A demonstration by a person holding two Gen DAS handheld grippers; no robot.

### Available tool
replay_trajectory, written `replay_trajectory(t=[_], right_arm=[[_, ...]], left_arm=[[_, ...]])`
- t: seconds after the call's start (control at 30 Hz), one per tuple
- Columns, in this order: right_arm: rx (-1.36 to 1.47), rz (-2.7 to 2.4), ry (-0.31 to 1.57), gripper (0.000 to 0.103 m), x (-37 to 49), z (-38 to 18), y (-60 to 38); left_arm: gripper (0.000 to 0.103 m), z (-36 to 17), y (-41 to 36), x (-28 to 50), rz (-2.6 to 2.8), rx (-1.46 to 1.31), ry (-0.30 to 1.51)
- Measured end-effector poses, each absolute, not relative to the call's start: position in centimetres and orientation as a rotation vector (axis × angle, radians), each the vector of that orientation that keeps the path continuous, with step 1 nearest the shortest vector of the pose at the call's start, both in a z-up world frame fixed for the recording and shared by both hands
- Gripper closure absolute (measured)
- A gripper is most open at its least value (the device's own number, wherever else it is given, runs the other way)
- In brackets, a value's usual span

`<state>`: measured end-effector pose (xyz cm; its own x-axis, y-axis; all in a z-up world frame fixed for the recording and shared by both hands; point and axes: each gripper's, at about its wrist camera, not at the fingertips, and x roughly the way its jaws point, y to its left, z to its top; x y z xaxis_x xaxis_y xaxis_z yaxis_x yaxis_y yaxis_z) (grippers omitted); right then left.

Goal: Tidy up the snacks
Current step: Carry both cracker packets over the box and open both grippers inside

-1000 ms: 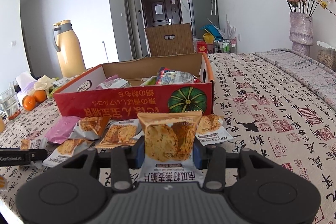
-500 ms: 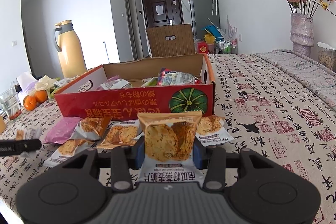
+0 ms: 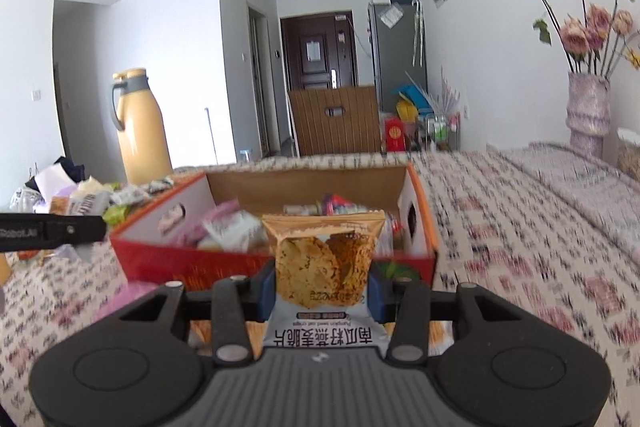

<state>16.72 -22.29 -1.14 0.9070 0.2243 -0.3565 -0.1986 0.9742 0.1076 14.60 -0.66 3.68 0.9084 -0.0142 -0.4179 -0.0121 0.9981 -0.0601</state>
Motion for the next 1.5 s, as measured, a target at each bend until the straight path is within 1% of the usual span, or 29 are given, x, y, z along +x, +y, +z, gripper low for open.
replay_trajectory(t=[0.23,0.37,0.53,0.67,0.9,0.97,1.0,1.03,1.07,1.1,1.13,1.17,1.2,1.27,1.5], right_arm=[[0.063,0.229,0.310,0.060,20.1,1.5,-21.0],[0.054,0.231,0.295,0.060,22.5,2.0,-20.5],[0.048,0.236,0.329,0.060,26.2,0.9,-20.0],[0.083,0.247,0.361,0.060,28.2,-0.5,-20.2],[0.060,0.216,0.366,0.060,28.7,-2.6,-20.4],[0.057,0.215,0.374,0.060,28.7,-2.8,-20.4],[0.054,0.212,0.374,0.058,28.7,-2.8,-20.4],[0.052,0.203,0.373,0.057,28.6,-2.9,-20.3],[0.050,0.191,0.375,0.053,28.6,-2.9,-20.4],[0.050,0.182,0.379,0.039,28.6,-3.0,-20.5],[0.052,0.174,0.380,0.031,28.6,-3.0,-20.6],[0.053,0.167,0.379,0.017,28.5,-3.0,-20.6],[0.055,0.160,0.377,0.006,28.4,-3.0,-20.7],[0.059,0.155,0.371,0.000,28.2,-2.9,-20.8],[0.064,0.152,0.383,0.000,28.3,-3.1,-20.8]], left_arm=[[0.048,5.5,-2.0,17.8,-0.010,-0.050,0.379],[0.048,5.9,-2.7,20.2,0.001,-0.039,0.362],[0.048,5.5,-2.9,23.8,0.031,-0.043,0.363],[0.048,4.0,-3.0,26.0,0.057,-0.026,0.371],[0.048,1.2,-3.3,26.5,0.064,-0.002,0.355],[0.046,1.0,-3.2,26.5,0.064,-0.007,0.358],[0.046,0.9,-3.1,26.5,0.076,-0.008,0.359],[0.043,0.9,-3.0,26.5,0.087,-0.008,0.360],[0.041,0.7,-2.8,26.5,0.089,-0.015,0.357],[0.033,0.7,-2.6,26.4,0.094,-0.023,0.355],[0.022,0.7,-2.4,26.3,0.102,-0.034,0.347],[0.015,0.7,-2.2,26.1,0.108,-0.044,0.337],[0.000,0.8,-2.0,25.8,0.121,-0.057,0.323],[0.000,1.0,-1.5,25.3,0.158,-0.085,0.286],[0.000,1.1,-1.1,25.3,0.155,-0.113,0.285]])
